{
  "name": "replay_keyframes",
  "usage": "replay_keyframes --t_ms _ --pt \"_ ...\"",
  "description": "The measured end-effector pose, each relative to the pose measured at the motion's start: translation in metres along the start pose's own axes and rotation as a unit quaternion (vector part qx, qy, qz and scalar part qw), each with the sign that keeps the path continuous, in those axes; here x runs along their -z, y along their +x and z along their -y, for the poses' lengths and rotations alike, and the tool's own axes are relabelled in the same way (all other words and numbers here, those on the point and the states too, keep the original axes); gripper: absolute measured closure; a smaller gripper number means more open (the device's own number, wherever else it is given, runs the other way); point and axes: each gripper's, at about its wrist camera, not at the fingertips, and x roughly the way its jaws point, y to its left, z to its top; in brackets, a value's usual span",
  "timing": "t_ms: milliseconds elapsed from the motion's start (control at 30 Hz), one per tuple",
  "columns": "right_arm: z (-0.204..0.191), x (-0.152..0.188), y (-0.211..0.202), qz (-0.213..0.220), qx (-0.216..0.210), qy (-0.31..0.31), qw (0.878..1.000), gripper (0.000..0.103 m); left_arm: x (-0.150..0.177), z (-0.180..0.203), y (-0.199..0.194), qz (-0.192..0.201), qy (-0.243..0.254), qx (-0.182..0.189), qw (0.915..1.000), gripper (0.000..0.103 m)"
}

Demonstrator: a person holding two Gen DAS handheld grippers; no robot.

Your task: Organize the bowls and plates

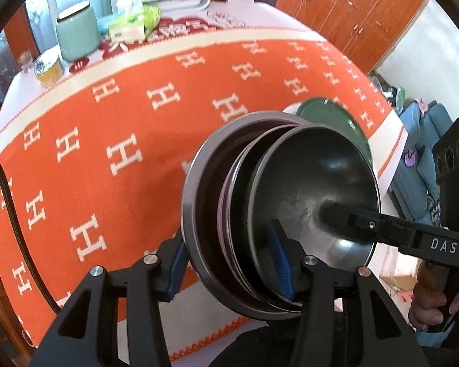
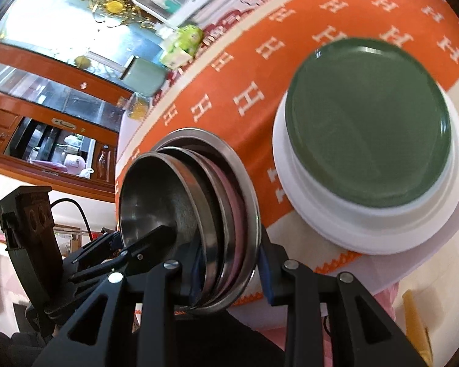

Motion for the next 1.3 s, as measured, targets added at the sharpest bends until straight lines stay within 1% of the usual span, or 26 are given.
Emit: replay_keyframes --t_ms 200,400,633,767,967,1167,1300 --pt "0.006 -0.016 -0.025 0.015 -0.005 -0.024 1.000 0.073 -0.009 0.024 -0.009 0.037 -0.009 0.006 0.9993 0.056" --pt "0.016 -0.037 -0.048 0.029 -0.013 -0.049 0.998 0.073 -0.021 0.051 -0.017 0.078 -0.016 0.012 0.9967 0.056" --pt "0.033 -0.055 -0.069 0.033 -0.011 -0.071 0.997 0.073 -0.035 0.078 -0.013 0.104 -0.036 0.027 0.9935 0.056" --pt "0.047 -0.070 -0.079 0.032 -0.009 -0.077 0.996 0.073 -0.044 0.095 -0.005 0.110 -0.040 0.028 0.9928 0.056" --pt "0.067 -0.091 -0.085 0.013 -0.006 -0.091 0.996 0.073 -0.056 0.116 0.009 0.109 -0.054 0.028 0.9922 0.056" --pt "0.085 -0.117 -0.082 -0.029 0.005 -0.124 0.992 0.072 -0.063 0.131 0.031 0.099 -0.084 0.033 0.9910 0.056" --pt "0.097 -0.129 -0.075 -0.063 0.017 -0.143 0.988 0.072 -0.068 0.138 0.053 0.081 -0.114 0.031 0.9896 0.056"
